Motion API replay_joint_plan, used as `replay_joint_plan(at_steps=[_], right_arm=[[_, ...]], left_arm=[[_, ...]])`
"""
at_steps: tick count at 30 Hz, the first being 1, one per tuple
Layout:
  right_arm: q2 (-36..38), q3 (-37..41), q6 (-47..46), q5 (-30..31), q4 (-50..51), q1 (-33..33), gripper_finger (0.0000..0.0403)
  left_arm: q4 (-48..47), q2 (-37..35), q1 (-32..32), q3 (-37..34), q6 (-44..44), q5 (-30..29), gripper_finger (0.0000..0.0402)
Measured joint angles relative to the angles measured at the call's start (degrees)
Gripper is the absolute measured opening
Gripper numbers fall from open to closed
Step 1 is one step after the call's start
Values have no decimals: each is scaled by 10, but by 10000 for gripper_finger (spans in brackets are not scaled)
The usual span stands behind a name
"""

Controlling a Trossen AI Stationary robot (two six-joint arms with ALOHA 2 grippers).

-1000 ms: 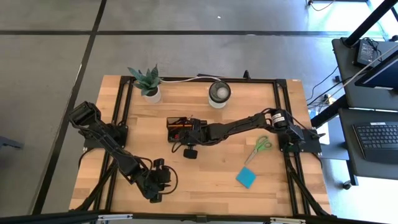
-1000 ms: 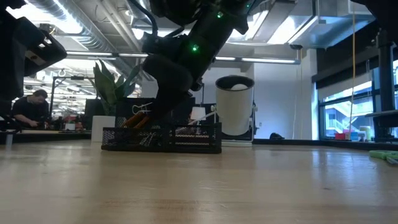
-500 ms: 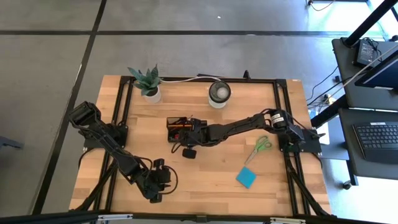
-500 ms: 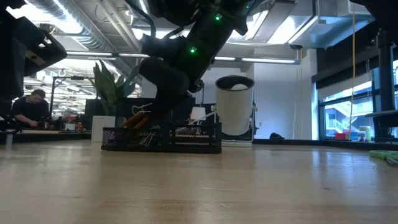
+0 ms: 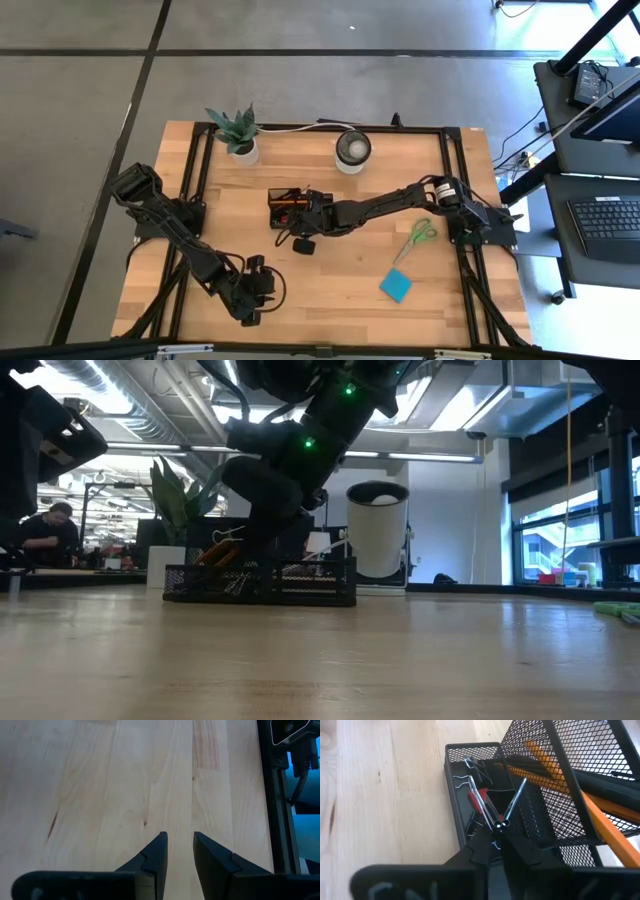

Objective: Pick and place office supplies into organizer
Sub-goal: Put the black binder clip in the desk organizer, then put the blue sticky note in the desk organizer

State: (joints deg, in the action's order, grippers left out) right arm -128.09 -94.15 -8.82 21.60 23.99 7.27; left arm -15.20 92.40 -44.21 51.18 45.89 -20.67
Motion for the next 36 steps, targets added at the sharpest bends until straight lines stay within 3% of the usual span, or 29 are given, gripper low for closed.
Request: replay_joint_plan(at_steps=[5,10,18,23,30,36], right_arm=[[0,0,4,1,2,4,63],[0,0,4,0,3,4,42],[31,4,12,-14,31,13,9],[94,7,-17,-27,105,49,10],[164,5,-64,-16,205,93,56],[241,3,-168,-26,405,153,85]], left_arm=[[-1,0,6,0,-28,-38,86],[-25,0,23,0,-25,-114,86],[-88,0,38,0,8,-127,86],[-90,0,34,0,8,-119,86],[-91,0,33,0,9,-102,86],[-89,0,29,0,9,-101,86]])
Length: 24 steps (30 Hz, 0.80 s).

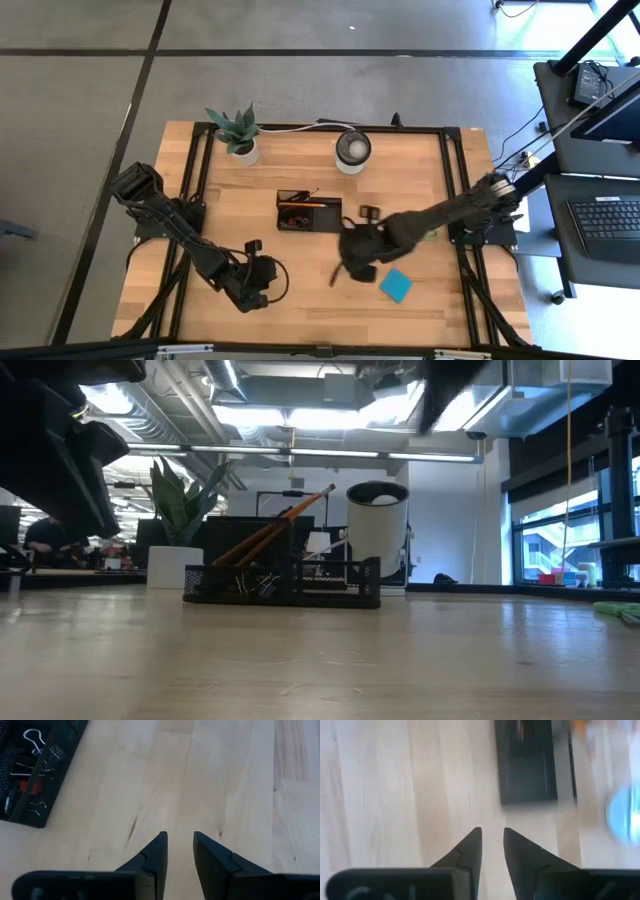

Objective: Pick and place office supplies into organizer
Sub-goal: Put the blue sticky note in the desk organizer

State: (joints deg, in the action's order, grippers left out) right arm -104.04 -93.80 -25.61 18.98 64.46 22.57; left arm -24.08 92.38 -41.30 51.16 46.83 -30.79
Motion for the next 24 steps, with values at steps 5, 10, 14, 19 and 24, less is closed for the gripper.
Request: replay_joint_plan(at_steps=[5,10,14,19,24], right_arm=[[37,0,-162,-31,106,70,86],[44,0,-332,-56,203,137,87],[51,17,-447,-95,253,174,87],[104,82,-488,-106,244,197,111],[204,189,-527,-89,223,200,172]], left_arm=[[0,0,0,0,0,1,86],[2,0,0,0,-9,-3,86],[3,0,0,0,-9,-4,86],[4,0,2,0,-10,-12,86],[11,0,2,0,-11,-12,86]])
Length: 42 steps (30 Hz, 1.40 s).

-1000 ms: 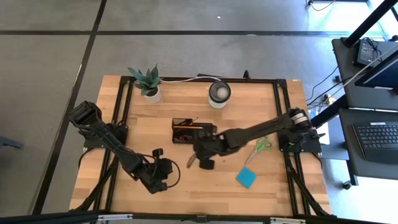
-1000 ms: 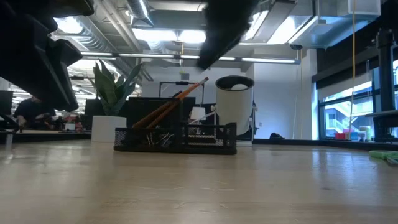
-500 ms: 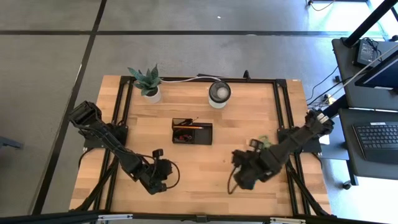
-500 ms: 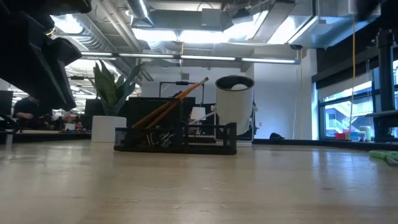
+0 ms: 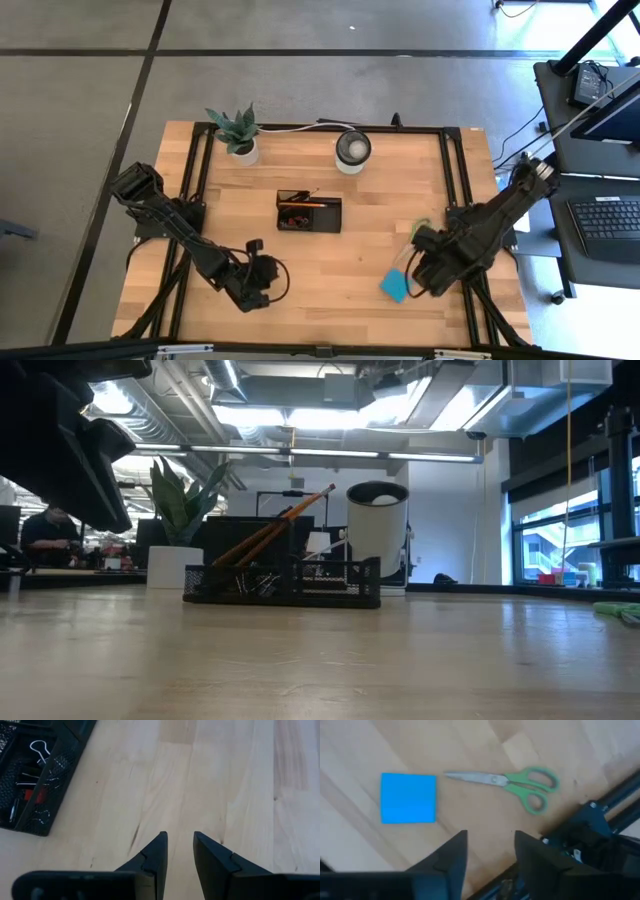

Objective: Pick and place office supplies into organizer
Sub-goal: Put the blue sticky note in the desk organizer

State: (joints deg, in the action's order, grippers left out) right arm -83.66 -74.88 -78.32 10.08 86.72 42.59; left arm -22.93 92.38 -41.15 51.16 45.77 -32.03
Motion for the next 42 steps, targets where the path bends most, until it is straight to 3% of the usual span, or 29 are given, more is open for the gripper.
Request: replay_joint_plan(at_steps=[3,8,12,15,21,25,33,38,42], right_arm=[[47,77,-1,4,-65,0,218],[74,194,46,7,-276,0,276],[69,265,75,-24,-407,2,294],[69,304,59,-55,-468,2,296],[70,341,36,-69,-498,2,296],[70,354,36,-69,-514,0,296],[70,360,39,-61,-539,-17,296],[70,360,39,-91,-535,-28,296],[70,360,38,-107,-527,-33,296]], left_arm=[[11,0,0,0,0,0,86],[28,0,0,0,0,-14,86],[76,0,11,0,-32,-44,86],[180,5,32,0,-123,-19,86],[417,61,68,0,-433,1,86],[532,121,88,15,-562,4,86],[545,259,127,169,-723,35,86],[540,324,141,243,-768,75,86],[521,357,149,285,-750,101,86]])
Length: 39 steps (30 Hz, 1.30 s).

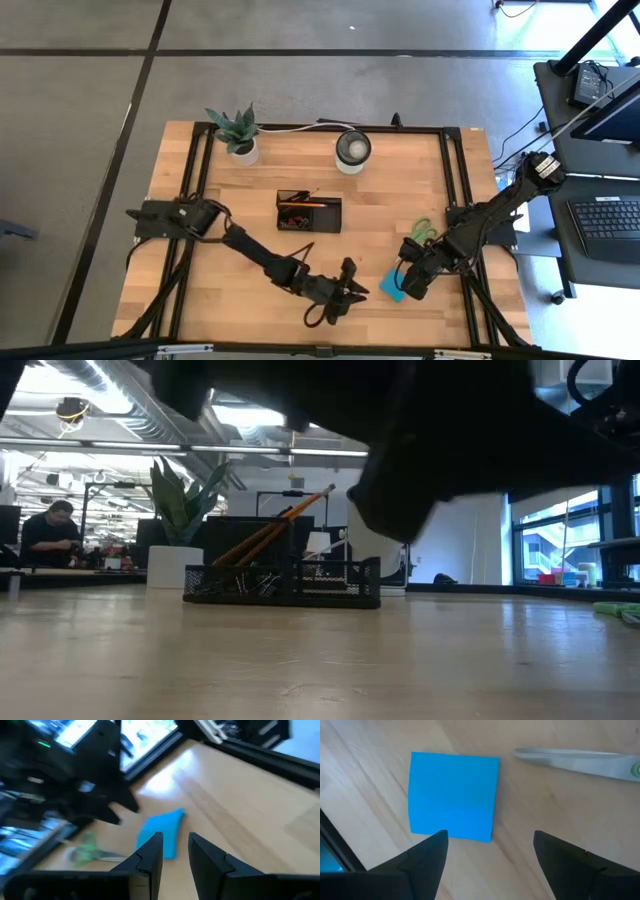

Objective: Pick and place office supplies into organizer
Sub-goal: Put the blue sticky note in the desk organizer

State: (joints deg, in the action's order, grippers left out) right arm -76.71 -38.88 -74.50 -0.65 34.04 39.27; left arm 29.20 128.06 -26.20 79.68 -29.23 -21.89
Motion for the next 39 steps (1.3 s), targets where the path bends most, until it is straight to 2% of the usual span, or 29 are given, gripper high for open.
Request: replay_joint_plan(at_steps=[4,8,14,25,39], right_arm=[[0,0,0,-11,4,-8,296],[0,0,0,-11,6,-17,296],[0,0,0,-20,8,-22,296],[0,0,2,-20,-1,-24,296],[0,0,13,6,1,-39,296]], left_arm=[[-82,26,13,57,50,59,86],[-157,56,22,131,90,63,86],[-177,97,44,196,163,57,86],[-187,126,75,203,231,115,86],[-138,128,81,203,306,108,81]])
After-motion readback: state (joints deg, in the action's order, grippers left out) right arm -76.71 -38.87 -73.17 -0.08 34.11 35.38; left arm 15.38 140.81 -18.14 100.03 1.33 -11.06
